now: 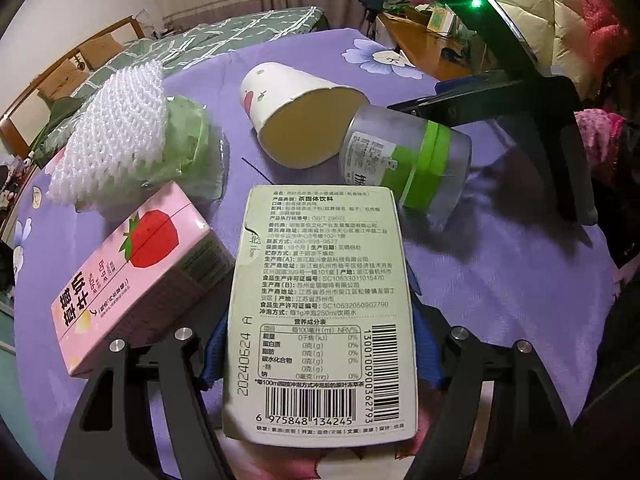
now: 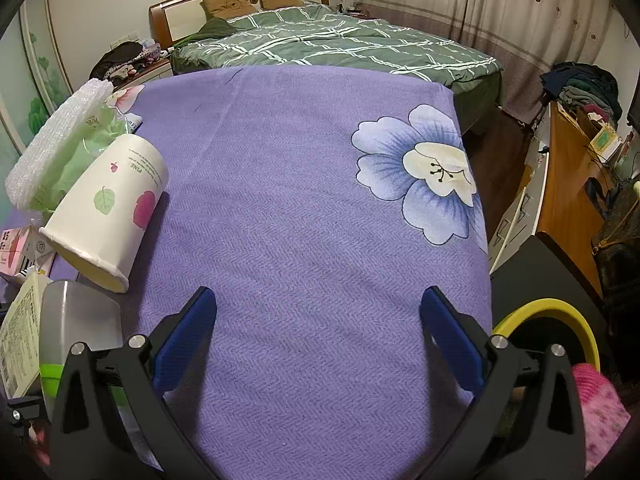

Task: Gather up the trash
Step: 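Grasp the white drink carton with the left tool and lift it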

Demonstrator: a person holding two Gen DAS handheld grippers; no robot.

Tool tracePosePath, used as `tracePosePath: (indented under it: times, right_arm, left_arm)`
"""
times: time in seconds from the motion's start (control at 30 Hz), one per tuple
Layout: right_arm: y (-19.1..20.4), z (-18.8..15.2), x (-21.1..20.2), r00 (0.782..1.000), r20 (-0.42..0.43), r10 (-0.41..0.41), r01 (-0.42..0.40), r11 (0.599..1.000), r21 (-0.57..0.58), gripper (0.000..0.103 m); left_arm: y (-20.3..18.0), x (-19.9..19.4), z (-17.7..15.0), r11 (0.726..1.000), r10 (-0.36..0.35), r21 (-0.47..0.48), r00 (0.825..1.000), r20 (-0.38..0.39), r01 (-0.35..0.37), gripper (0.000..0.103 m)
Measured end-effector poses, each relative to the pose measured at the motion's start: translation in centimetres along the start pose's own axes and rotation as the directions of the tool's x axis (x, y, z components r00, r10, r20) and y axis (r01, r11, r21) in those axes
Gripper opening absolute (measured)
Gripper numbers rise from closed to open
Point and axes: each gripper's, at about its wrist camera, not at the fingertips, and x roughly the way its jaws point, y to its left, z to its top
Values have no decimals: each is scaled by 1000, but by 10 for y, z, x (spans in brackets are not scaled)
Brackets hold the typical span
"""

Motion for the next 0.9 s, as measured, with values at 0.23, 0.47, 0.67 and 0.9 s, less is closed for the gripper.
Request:
tracePosePath:
  times: [0.23,0.47,0.67,0.9]
  right_arm:
    - [0,0,0,1000,0,0,0,1000,0,98]
    - [0,0,0,1000,0,0,0,1000,0,98]
    - [0,0,0,1000,0,0,0,1000,0,98]
    - [0,-1,0,1000,0,0,0,1000,0,98]
  left_arm:
    - [-1,2,3,1000,0,0,1000,6,0,72]
    - [-8,-2,2,1000,22,10,999,25,-23,72]
    - [-18,-23,5,1000,10,-18,995,96,-9,71]
    - [-27,-62,20,1000,16,-12,985,171,-14,71]
